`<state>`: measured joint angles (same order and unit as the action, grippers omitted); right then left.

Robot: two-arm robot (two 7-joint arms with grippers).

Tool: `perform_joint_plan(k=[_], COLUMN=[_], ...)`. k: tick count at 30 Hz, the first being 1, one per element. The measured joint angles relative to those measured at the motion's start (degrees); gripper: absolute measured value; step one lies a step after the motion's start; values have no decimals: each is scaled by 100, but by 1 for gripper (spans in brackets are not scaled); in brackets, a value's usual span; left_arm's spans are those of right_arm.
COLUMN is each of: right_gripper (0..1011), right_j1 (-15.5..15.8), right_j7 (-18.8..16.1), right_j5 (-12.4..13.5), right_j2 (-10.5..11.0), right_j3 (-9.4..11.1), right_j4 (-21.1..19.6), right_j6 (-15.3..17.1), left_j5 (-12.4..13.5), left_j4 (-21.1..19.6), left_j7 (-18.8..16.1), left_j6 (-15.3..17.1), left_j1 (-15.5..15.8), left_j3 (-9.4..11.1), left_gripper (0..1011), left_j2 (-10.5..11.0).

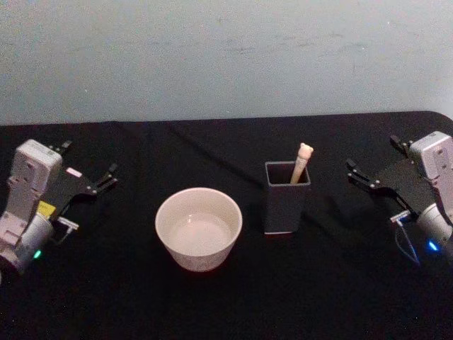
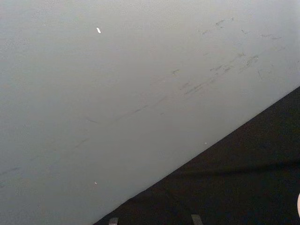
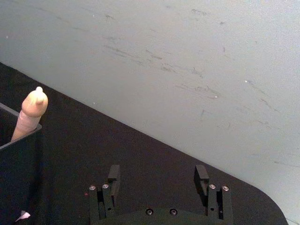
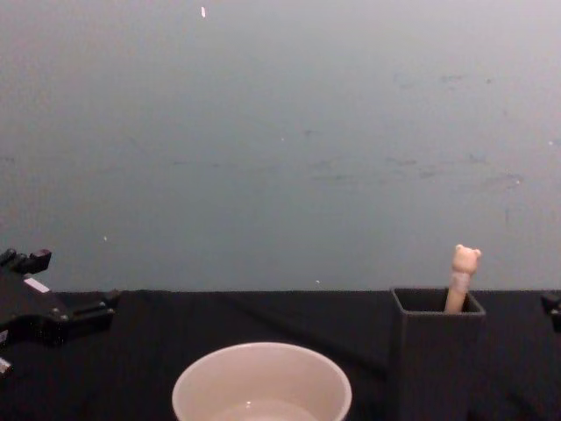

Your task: Pick up the stirring spoon with one hand, stir inside the cup, then place it back in its original position.

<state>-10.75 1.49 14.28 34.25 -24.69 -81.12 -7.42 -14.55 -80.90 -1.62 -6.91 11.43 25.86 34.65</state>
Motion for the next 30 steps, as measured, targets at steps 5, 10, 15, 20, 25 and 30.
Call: perform_joint_plan(k=[5,10,15,20,25,30], right_gripper=[1004,1004,1004,1004,1004,1004], right_j1=[198,471,815,966,917,751], right_j7=[-96,-294,-697,-1194,-1528,-1739], right_j5=[80,249,581,913,1065,1134], right_j2=[58,199,376,428,336,126], right_j3=[138,290,468,530,504,450], right_j4=[-190,-494,-870,-1080,-1111,-1032], right_j6=[-35,-72,-176,-252,-265,-185], left_j5=[0,0,0,0,0,0], left_j4=[0,-1,0,0,0,0], left_j7=[0,0,0,0,0,0], left_j6=[0,0,0,0,0,0], left_j1=[0,0,0,0,0,0], left_j3=[0,0,0,0,0,0], left_gripper=[1001,1001,1001,1002,1001,1001], left_j2=[0,0,0,0,0,0])
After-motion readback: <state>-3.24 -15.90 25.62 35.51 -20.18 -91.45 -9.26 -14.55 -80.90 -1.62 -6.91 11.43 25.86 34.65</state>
